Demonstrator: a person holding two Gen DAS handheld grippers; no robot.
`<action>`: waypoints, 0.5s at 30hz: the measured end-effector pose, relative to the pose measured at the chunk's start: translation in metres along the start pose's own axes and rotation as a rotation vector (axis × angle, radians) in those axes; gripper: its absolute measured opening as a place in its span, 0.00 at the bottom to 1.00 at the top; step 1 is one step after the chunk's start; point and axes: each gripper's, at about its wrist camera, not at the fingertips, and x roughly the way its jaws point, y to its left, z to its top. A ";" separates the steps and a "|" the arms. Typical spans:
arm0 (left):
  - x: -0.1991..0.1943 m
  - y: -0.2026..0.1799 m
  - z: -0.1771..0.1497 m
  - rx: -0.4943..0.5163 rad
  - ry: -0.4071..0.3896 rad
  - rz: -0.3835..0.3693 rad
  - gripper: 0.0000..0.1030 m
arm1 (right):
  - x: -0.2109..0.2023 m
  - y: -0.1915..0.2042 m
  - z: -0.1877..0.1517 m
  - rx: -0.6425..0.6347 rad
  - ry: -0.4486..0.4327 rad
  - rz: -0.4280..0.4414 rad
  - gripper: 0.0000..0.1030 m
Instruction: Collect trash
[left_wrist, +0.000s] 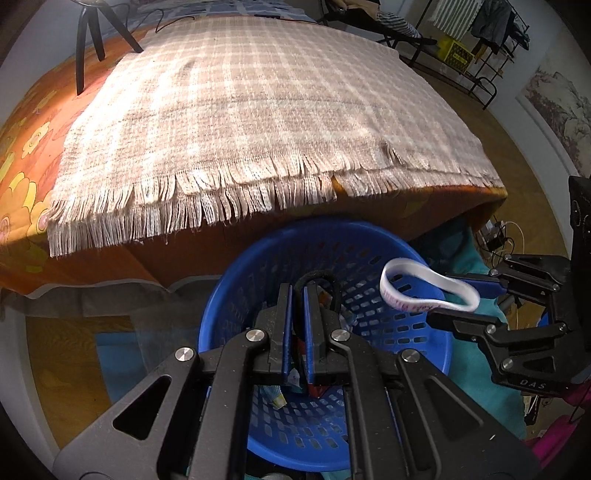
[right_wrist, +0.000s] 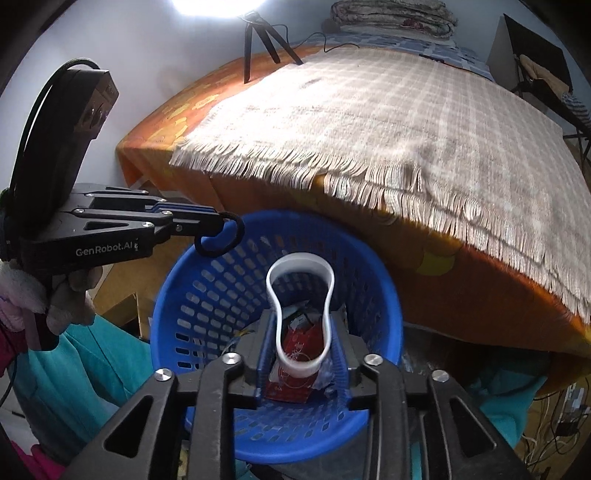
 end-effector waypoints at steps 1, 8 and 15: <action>0.001 0.000 -0.001 0.001 0.002 0.002 0.04 | 0.000 0.000 0.000 0.000 0.000 -0.003 0.36; 0.005 -0.003 -0.004 0.007 -0.005 0.014 0.38 | 0.002 -0.001 -0.004 0.009 0.005 -0.015 0.56; 0.010 -0.002 -0.005 -0.008 -0.004 0.029 0.55 | 0.007 -0.001 -0.008 0.016 0.026 -0.021 0.68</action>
